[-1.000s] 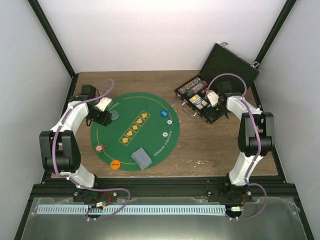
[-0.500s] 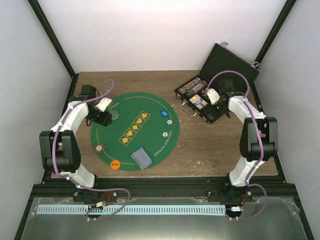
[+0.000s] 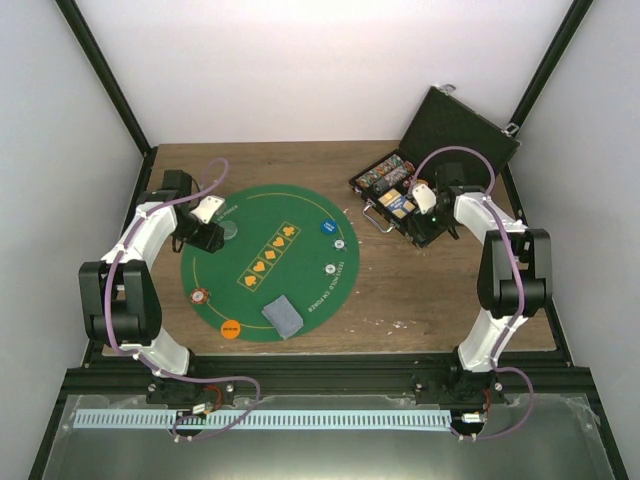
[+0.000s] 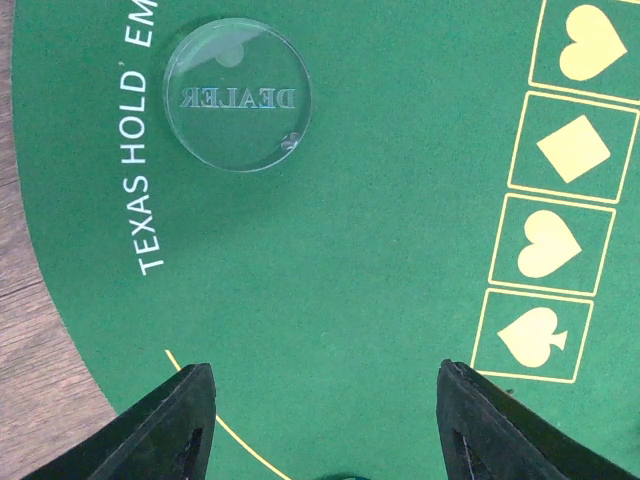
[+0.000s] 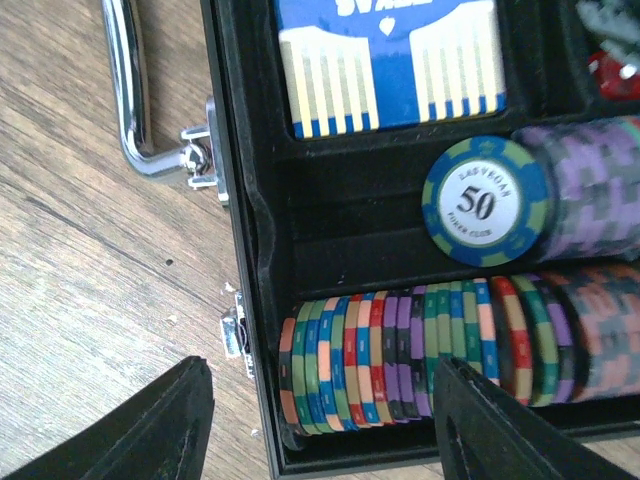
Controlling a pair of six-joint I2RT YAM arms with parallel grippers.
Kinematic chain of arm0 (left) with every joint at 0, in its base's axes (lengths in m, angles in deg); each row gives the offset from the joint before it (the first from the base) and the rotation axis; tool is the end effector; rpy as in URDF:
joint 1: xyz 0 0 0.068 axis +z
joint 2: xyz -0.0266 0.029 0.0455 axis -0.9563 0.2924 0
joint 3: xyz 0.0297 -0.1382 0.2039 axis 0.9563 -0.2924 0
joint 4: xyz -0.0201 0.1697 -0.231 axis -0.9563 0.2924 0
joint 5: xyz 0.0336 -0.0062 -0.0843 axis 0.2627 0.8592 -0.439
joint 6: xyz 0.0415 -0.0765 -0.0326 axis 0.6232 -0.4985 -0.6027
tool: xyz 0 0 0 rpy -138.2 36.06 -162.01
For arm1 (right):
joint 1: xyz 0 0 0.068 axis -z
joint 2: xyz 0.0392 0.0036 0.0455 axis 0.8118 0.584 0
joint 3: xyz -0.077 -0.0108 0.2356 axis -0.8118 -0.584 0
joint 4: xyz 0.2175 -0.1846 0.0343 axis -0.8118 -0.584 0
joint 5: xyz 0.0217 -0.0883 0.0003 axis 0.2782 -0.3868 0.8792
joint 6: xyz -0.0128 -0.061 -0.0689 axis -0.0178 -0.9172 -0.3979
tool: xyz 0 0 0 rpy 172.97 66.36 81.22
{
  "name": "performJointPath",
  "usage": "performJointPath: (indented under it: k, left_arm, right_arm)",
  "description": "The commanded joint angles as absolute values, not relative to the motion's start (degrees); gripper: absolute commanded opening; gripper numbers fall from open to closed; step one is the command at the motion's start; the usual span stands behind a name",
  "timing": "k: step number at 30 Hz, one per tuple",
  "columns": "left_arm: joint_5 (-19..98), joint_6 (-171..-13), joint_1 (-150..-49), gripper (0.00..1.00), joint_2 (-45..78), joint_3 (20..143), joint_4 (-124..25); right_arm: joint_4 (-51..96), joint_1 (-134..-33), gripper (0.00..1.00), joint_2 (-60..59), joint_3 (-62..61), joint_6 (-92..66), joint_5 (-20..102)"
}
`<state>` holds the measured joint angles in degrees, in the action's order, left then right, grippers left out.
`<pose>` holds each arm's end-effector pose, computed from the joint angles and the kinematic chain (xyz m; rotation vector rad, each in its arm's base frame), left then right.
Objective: Distribute texas hold em gaming equipment
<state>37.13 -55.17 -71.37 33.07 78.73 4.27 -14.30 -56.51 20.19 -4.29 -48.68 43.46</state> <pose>0.3439 -0.0058 0.1515 0.6266 2.7629 -0.1685 0.3930 0.0299 0.1194 -0.7773 2.6002 0.1064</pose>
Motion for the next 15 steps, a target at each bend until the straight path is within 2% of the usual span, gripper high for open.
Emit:
performJointPath:
  k: [1,15]
  left_arm:
    - [36.65,-54.67,-71.13,0.62,33.4,78.8,4.53]
    - [37.5,-54.63,-70.95,0.62,33.14,78.35,4.41]
  right_arm:
    - [-15.68,-56.69,0.61,22.66,-3.46,-47.69,43.66]
    - [-15.04,-54.88,0.64,25.86,-2.77,-46.34,39.11]
